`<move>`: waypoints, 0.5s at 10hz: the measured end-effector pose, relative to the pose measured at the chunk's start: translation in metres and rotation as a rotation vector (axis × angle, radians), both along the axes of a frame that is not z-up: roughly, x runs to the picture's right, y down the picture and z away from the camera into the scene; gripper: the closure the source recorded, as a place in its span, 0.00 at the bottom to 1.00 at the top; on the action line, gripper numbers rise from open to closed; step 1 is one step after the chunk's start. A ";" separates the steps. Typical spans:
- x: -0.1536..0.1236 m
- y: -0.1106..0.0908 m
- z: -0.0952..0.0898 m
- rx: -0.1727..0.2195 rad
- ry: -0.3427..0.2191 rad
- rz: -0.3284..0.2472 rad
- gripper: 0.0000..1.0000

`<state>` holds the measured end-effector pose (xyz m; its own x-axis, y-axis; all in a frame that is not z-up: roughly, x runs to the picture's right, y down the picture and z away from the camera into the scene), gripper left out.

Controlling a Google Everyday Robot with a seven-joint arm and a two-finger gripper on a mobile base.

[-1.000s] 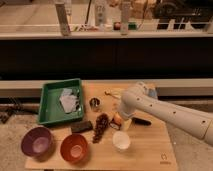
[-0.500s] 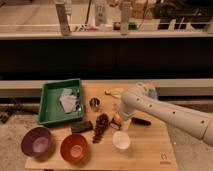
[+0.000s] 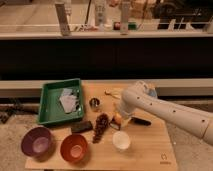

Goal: Place apple in metal cup

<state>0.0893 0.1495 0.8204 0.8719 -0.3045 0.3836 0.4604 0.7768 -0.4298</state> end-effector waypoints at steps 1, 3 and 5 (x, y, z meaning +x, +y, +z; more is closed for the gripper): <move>0.001 -0.004 -0.001 0.007 0.003 -0.019 0.89; -0.006 -0.015 -0.004 0.023 -0.009 -0.090 1.00; -0.008 -0.022 -0.005 0.033 -0.028 -0.131 1.00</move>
